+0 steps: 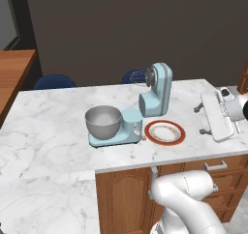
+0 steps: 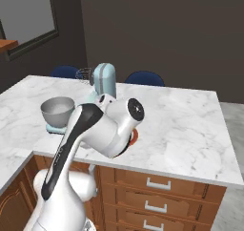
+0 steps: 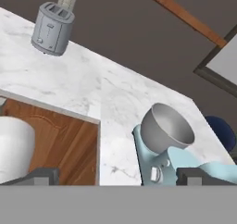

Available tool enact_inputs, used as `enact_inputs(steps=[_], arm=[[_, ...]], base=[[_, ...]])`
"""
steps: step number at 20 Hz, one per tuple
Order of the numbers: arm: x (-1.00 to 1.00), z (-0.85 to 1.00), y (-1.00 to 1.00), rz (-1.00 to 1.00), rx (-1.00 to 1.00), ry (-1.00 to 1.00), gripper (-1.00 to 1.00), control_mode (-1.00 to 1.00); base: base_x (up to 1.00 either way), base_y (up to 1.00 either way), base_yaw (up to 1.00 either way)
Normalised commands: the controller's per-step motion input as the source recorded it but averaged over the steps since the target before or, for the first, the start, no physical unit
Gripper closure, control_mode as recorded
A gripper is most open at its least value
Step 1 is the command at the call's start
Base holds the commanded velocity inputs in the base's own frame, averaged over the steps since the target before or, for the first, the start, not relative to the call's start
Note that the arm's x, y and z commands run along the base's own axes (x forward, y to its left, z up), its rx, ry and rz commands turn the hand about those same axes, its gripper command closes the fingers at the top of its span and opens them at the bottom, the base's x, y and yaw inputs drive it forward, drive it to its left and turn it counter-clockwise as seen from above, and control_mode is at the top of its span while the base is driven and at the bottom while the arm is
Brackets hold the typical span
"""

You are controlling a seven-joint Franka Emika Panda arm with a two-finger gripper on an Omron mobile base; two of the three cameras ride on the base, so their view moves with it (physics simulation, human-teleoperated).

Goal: Add butter and sugar cubes to the stand mixer bowl and then turn on the stand mixer to begin making frosting.

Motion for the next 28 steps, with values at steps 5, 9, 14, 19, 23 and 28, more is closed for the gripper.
enact_inputs(steps=[5,9,14,19,23,28], arm=[[0.19,-0.5,0.0,0.0,0.08,-0.01,-1.0,-1.0],[0.37,-0.49,-0.01,0.0,0.09,0.0,-1.0,-1.0],[0.47,-0.43,0.0,0.0,0.12,0.02,-1.0,-1.0],[0.48,-0.43,0.0,0.0,0.13,0.09,-1.0,-1.0],[0.55,-0.31,0.0,0.0,0.09,0.13,-1.0,-1.0],[0.46,-0.11,0.0,0.0,0.02,0.1,-1.0,-1.0]], base=[[0.0,0.0,0.0],[0.0,0.0,0.0],[0.0,0.0,0.0],[0.0,0.0,0.0],[0.0,0.0,0.0],[0.0,0.0,0.0]])
